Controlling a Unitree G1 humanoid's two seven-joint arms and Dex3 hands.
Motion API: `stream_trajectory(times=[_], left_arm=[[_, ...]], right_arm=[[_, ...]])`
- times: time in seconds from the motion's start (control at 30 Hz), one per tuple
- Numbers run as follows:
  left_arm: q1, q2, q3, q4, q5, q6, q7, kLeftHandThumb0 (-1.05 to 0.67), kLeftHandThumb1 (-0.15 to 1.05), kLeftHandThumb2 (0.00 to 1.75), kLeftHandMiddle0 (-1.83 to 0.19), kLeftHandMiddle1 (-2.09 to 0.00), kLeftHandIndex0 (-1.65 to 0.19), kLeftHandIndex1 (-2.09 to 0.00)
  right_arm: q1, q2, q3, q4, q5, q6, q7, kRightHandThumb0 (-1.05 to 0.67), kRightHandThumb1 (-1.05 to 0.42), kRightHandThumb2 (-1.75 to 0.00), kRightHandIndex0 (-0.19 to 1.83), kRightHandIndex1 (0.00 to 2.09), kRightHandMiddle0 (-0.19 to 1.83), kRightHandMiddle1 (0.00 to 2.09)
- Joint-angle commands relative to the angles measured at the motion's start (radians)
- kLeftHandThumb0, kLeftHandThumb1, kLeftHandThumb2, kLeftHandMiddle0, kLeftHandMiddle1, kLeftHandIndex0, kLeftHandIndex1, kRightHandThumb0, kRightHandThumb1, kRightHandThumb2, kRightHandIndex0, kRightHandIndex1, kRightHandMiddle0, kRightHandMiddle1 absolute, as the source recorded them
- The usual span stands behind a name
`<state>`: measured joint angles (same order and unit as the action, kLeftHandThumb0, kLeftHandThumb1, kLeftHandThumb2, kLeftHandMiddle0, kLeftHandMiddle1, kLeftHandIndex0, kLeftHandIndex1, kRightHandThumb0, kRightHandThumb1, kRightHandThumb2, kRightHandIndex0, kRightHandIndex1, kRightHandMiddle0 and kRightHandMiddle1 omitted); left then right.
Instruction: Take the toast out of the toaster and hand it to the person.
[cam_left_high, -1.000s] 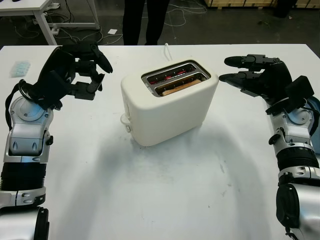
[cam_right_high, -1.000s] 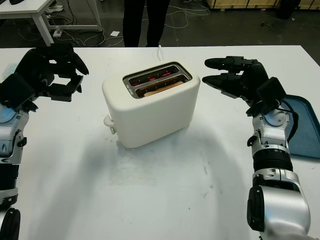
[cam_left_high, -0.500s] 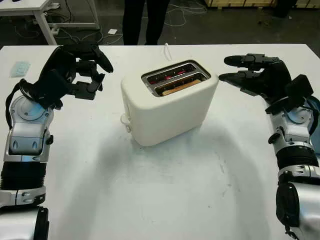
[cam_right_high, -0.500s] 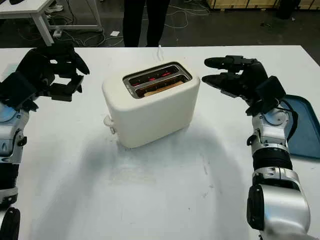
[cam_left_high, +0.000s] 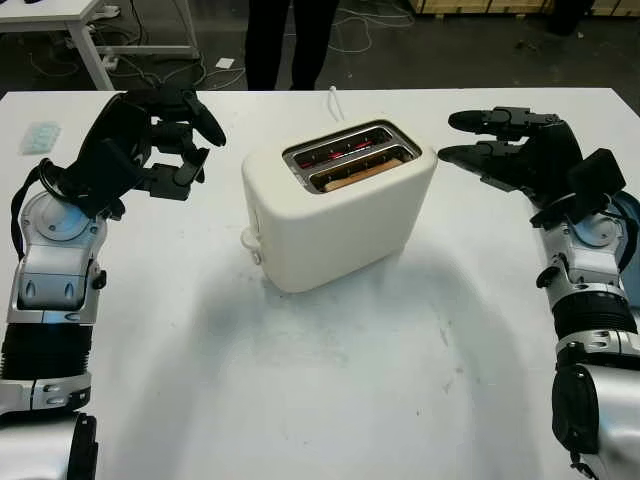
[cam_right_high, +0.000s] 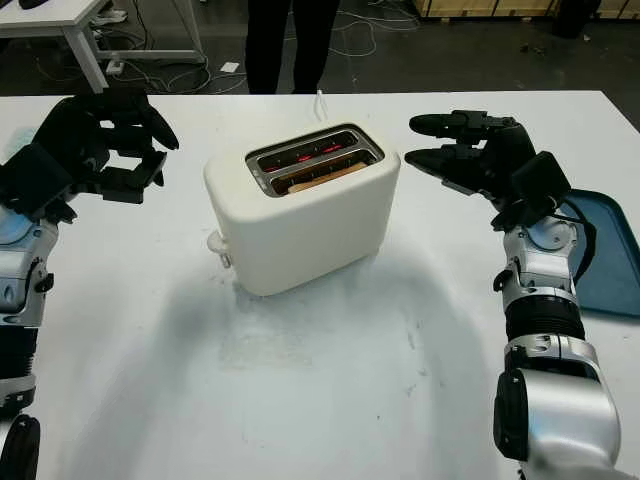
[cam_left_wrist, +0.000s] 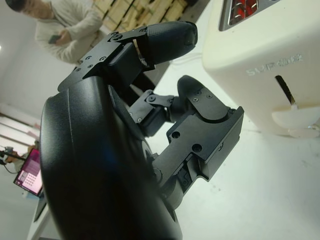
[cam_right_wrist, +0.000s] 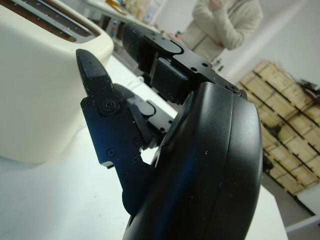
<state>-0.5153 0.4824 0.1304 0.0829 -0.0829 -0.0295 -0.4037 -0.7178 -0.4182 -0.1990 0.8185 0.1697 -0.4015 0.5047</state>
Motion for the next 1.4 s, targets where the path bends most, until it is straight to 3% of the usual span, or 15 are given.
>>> stream_trajectory(times=[0.0,1.37], left_arm=[[-0.010,0.015,-0.003,0.001,0.012,-0.003,-0.003,0.05,0.46,1.23,-0.99,-1.38,-0.75,-1.24],[-0.011,0.007,-0.006,0.027,0.014,-0.028,0.004,0.04,0.42,1.29,-1.00,-1.39,-0.76,-1.23]], right_arm=[[-0.007,-0.005,0.001,0.001,-0.005,-0.002,-0.004,-0.36,-0.75,0.00,1.14,0.00,1.05,0.00],[0.006,-0.008,-0.008,-0.007,-0.008,-0.003,-0.006,-0.36,-0.76,0.00,1.16,0.00,1.06,0.00]])
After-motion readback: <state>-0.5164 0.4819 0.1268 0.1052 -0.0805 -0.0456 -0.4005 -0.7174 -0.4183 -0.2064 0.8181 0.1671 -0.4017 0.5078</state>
